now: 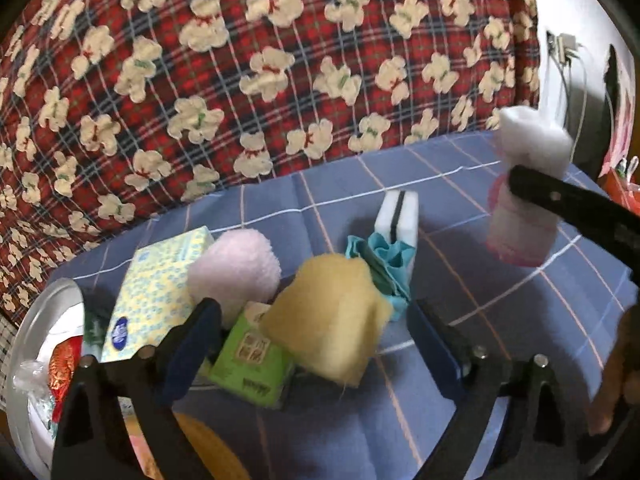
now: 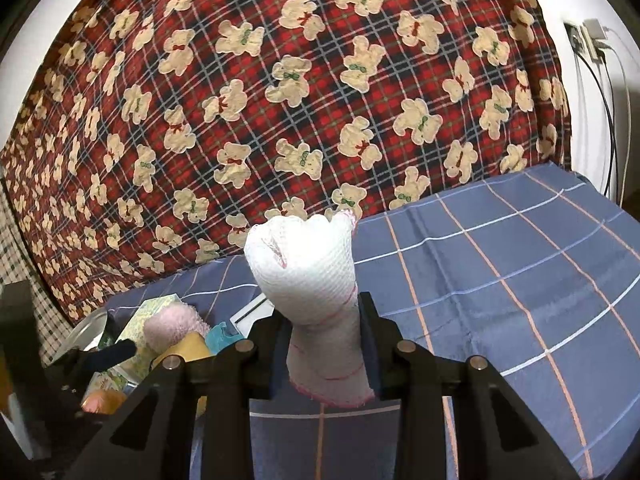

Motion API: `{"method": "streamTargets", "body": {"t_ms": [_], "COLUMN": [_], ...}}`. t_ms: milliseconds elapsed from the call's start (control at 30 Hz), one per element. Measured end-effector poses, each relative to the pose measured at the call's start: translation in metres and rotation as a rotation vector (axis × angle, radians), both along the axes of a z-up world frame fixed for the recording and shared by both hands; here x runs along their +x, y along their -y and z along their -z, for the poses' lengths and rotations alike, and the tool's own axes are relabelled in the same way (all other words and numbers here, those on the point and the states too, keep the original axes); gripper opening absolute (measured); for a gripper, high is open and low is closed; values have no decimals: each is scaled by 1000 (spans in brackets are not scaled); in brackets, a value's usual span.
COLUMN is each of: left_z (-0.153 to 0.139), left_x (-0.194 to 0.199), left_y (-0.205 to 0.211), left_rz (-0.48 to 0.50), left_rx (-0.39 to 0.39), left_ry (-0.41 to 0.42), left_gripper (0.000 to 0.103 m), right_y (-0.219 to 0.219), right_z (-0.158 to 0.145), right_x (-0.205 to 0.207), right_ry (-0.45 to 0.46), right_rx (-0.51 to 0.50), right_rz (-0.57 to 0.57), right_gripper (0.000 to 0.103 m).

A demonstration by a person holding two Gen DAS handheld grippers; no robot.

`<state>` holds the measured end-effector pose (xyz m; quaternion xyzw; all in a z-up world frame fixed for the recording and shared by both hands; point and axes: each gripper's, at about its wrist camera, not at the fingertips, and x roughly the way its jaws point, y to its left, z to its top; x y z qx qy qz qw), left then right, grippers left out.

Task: Organize soft objects
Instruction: 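Grasp the yellow sponge with the left gripper while the right holds the sock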

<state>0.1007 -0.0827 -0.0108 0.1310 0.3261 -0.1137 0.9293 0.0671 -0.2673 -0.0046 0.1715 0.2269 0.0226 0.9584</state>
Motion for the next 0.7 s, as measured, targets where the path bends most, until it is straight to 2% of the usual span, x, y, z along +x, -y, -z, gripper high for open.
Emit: {"method": "streamTargets", "body": {"t_ms": [100, 167, 200, 233, 267, 333, 500, 700], "left_z": [10, 15, 17, 20, 23, 31, 32, 19], "left_x": [11, 18, 21, 25, 28, 34, 23, 2], "left_y": [10, 11, 12, 12, 12, 11, 20, 5], "left_rz": [-13, -21, -20, -24, -28, -21, 9, 20], "left_rx": [52, 52, 43, 30, 25, -1, 19, -99], "left_ry": [-26, -50, -62, -86, -98, -136, -91, -32], "left_gripper": [95, 95, 91, 76, 67, 59, 43, 40], "right_y": [0, -1, -1, -1, -1, -1, -1, 4], "right_z": [0, -1, -2, -2, -2, -2, -2, -3], "right_x": [0, 0, 0, 0, 1, 1, 0, 0], "right_ry": [0, 2, 3, 4, 4, 5, 6, 13], "right_rx": [5, 5, 4, 3, 3, 4, 3, 17], "right_rz": [-1, -5, -6, -8, -9, -9, -7, 8], "right_gripper": [35, 35, 35, 35, 35, 35, 35, 35]}}
